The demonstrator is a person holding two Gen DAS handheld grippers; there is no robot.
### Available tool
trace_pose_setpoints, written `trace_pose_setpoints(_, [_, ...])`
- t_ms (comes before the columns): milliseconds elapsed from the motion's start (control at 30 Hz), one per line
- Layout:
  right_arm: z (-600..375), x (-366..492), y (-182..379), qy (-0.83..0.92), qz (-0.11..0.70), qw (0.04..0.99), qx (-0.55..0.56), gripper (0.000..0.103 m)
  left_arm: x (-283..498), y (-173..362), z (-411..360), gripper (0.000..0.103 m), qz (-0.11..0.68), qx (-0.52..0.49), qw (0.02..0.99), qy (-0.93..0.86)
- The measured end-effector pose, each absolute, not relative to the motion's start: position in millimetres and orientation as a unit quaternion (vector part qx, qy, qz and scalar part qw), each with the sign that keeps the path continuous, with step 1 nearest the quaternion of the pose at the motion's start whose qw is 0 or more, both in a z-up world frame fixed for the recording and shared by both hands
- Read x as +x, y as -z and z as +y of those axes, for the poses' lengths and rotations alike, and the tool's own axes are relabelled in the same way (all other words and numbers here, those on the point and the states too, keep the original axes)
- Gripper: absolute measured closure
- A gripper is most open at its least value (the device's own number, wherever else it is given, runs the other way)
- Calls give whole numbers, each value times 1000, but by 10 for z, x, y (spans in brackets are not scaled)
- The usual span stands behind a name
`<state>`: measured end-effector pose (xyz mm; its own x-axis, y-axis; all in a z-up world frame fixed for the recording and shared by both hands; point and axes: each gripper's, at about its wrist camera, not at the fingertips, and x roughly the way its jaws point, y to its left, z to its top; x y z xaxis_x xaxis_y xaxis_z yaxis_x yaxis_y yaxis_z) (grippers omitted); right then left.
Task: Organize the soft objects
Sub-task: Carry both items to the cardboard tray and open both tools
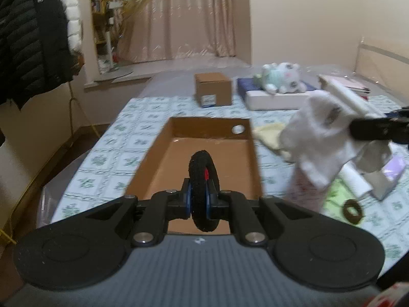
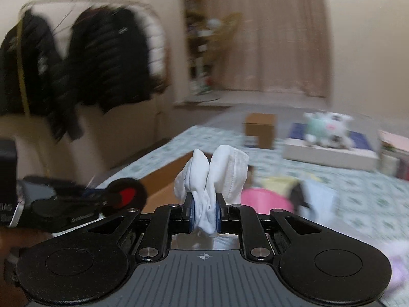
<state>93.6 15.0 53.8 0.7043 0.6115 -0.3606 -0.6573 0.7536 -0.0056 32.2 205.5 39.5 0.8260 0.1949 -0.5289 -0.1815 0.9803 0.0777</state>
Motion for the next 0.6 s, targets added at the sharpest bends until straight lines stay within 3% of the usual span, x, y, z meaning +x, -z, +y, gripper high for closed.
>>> trace_pose_setpoints(267, [1010, 1514, -149, -360, 207, 902, -120, 88, 562, -225, 2580, 94, 296, -4, 949, -105])
trace_pose_setpoints(500, [1193, 1862, 94, -362, 238, 891, -136, 87, 828, -34, 2771, 92, 303, -20, 948, -94])
trace_pose_setpoints(533, [1222, 1881, 117, -364, 239, 889, -142, 85, 858, -13, 2787, 92, 302, -23, 948, -93])
trace_pose_setpoints(567, [1243, 1922, 150, -366, 239, 887, -147, 70, 875, 3, 2805, 90, 301, -25, 949, -92])
trace_pose_setpoints(600, [1241, 1925, 167, -367, 236, 888, -148, 47, 884, 16, 2819, 86, 301, -27, 949, -92])
